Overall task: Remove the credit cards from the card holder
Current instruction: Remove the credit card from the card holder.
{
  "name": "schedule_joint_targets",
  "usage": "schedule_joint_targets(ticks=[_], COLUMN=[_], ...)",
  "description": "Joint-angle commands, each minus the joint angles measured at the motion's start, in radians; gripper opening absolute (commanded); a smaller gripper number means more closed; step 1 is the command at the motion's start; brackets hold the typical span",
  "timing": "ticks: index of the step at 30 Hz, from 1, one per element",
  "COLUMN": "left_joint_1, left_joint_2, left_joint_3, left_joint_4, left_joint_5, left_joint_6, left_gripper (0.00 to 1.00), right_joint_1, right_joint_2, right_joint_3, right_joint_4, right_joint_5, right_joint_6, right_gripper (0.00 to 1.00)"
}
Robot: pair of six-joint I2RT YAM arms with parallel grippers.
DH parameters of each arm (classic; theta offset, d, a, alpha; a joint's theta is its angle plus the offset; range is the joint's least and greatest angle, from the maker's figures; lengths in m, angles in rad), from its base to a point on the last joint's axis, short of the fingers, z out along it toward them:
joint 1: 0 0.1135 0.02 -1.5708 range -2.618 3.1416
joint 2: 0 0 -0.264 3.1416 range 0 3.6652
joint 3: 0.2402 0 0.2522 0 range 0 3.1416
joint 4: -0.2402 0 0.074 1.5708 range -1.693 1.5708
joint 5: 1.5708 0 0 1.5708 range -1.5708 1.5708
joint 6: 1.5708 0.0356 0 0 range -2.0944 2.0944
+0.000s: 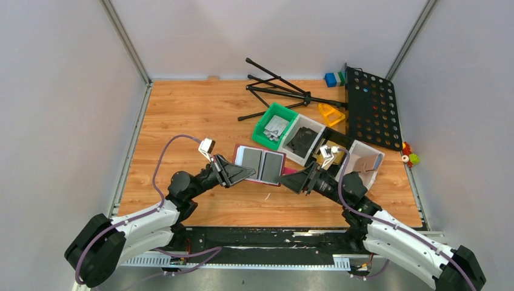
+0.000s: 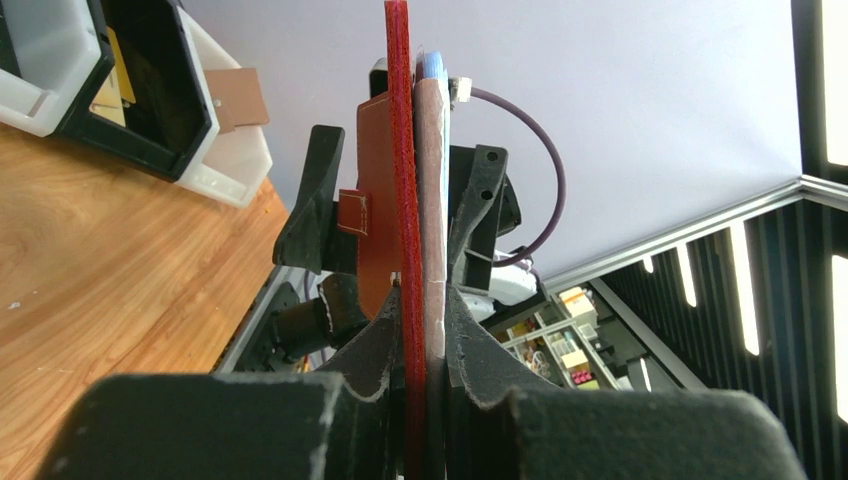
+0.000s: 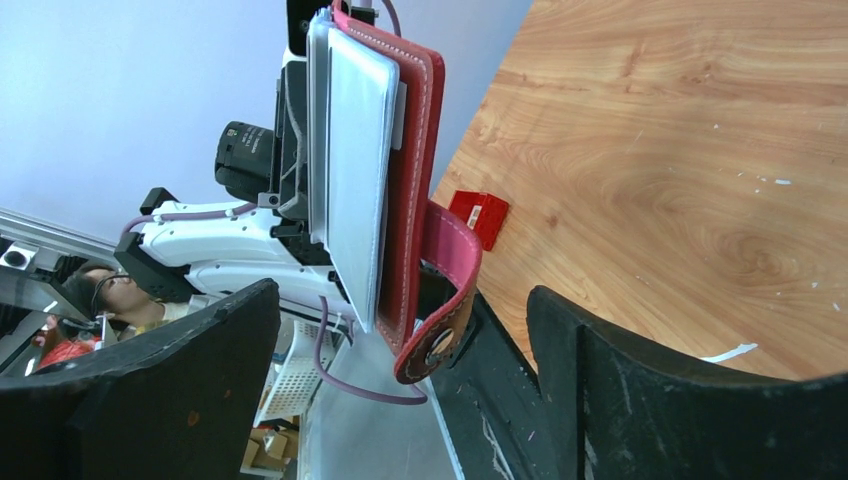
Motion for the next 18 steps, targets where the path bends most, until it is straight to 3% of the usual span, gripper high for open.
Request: schedule_joint_targets(ticks=[1, 8, 11, 14, 16, 18], left_joint_1=[0.005, 0.005, 0.005, 0.005, 0.009, 0.03], left_joint_2=[-0.007, 0.015, 0.018, 0.014, 0.0, -0.031], left_joint_3=[0.004, 0.002, 0.002, -0.001, 0.001, 0.017], left_joint_4=[0.079, 0.114, 0.113, 0.087, 0.016, -0.132], left_joint_5=[0.01, 0.022, 0.024, 0.024, 0.023, 0.029], left_joint_6=[-0.013, -0.028, -0.027, -0.011, 0.023, 0.083], left_gripper=[0.05, 0.05, 0.05, 0.07, 0.15, 0.3], right_joint_1=[-0.003, -0.003, -0.003, -0.002, -0.002, -0.002], right_joint_2=[0.011, 0.098, 0.112, 0.115, 0.116, 0.108], right_joint_3=[0.04, 0.081, 0.083, 0.086, 0.091, 0.105], right_joint_4=[0.063, 0.177, 0.203, 0.203, 0.182, 0.103], right_joint_5=[0.021, -0.051, -0.055, -0.059, -0.061, -0.053], right_joint_6=[0.011, 0.029, 0.042, 0.056, 0.066, 0.06], right_gripper=[0.85, 0.66, 0.5, 0.26, 0.1, 0.0])
